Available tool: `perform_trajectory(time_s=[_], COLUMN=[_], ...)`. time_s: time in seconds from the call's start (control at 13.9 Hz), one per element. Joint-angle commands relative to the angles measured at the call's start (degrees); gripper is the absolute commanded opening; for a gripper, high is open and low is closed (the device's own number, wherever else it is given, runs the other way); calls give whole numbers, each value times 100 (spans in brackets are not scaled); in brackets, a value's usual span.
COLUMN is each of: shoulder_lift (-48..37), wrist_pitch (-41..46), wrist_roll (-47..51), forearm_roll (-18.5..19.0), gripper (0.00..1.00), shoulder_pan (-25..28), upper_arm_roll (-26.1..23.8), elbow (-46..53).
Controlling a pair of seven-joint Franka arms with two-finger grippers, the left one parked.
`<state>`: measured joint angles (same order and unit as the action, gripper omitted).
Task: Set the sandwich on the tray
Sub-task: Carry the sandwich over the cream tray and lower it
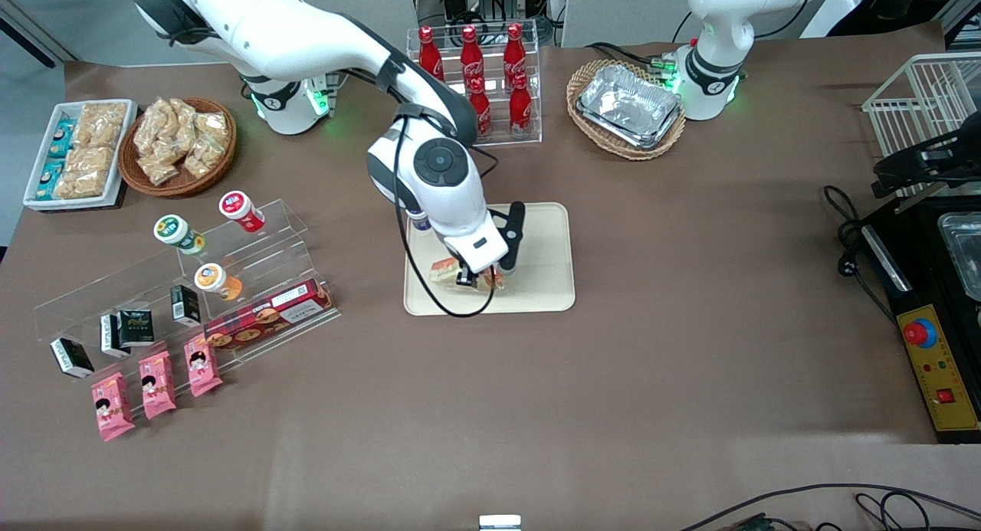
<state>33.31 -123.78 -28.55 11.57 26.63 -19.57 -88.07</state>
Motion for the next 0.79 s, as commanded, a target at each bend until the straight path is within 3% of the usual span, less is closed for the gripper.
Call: perform_trajectory(time_s=[0.0, 0.43, 0.72], shoulder_lift=[386, 738, 844], wrist_pitch=[-392, -612, -743], wrist_roll=[8, 507, 517], forearm_roll=[266, 820, 873], gripper=[10, 12, 15], shoulder_pan=[88, 333, 360], upper_arm_roll=[14, 14, 14], elbow=[88, 80, 88])
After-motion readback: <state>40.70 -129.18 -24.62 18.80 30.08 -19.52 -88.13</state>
